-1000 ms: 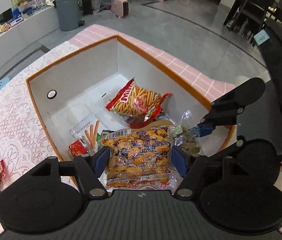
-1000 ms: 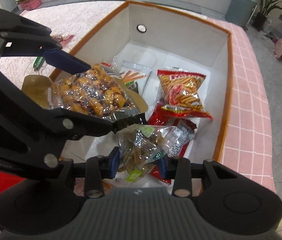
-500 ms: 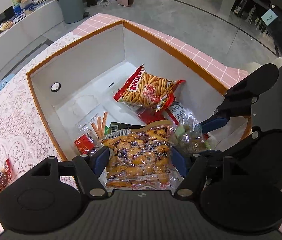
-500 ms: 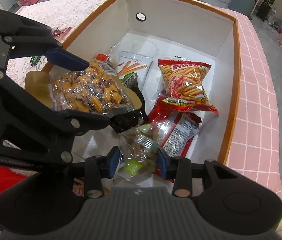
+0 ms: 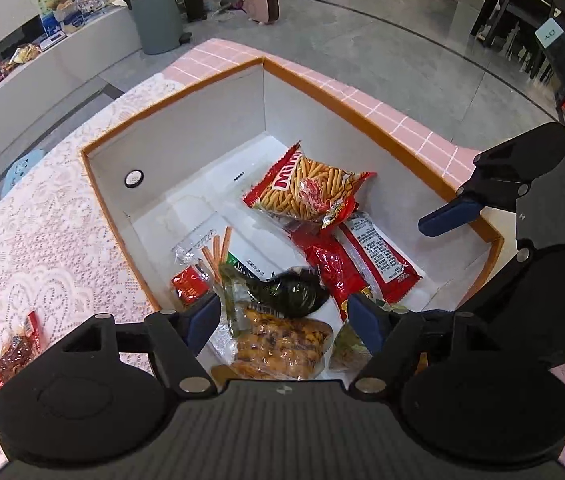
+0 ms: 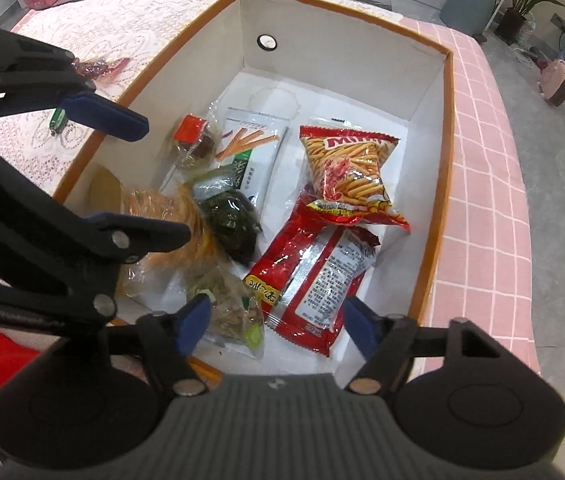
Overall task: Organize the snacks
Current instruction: 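Lower both packs into the orange box and open both tools, then move both tools back over the sausage pack and green sausage stick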
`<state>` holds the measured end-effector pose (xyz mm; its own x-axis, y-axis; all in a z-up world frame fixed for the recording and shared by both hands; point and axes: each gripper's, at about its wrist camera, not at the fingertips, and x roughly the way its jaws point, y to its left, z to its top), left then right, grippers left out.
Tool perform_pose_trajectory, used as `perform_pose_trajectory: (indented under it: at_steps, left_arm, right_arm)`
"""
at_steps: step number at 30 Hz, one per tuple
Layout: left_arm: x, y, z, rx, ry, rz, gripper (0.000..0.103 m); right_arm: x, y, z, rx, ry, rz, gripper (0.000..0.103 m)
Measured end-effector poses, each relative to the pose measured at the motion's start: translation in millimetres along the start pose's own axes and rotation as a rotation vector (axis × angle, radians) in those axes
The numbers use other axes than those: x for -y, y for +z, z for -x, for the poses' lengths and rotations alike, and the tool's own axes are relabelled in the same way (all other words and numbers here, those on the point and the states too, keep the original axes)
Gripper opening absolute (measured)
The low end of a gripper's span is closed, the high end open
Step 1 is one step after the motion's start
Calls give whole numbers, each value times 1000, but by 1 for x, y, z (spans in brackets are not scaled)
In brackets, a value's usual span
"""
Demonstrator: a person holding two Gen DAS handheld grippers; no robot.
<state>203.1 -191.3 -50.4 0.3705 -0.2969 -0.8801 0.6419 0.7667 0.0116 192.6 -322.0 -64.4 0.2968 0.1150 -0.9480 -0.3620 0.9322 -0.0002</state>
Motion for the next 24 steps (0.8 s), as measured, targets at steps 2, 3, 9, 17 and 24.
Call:
perform_pose_trajectory:
  at_steps: [2,3,9,17,24]
  left_arm:
    - [0,-2,6,12,5,0,85]
    - [-1,-3,10,17,7,-1,85]
    - [-12,-11,36,63,18,32,85]
    - [-46,-33,66,153,62,133,85]
    - [-77,-60,82,202,160,168,85]
  right_arm:
    - [-3,1,4,4,-2,0,77]
    - [-5,1,6,8,-6,4,78]
    - [-21,5,22,55,-20,25,87]
    - [-44,19,48,180,-15,-21,95]
    - [-72,35,58,262,10,-25,100]
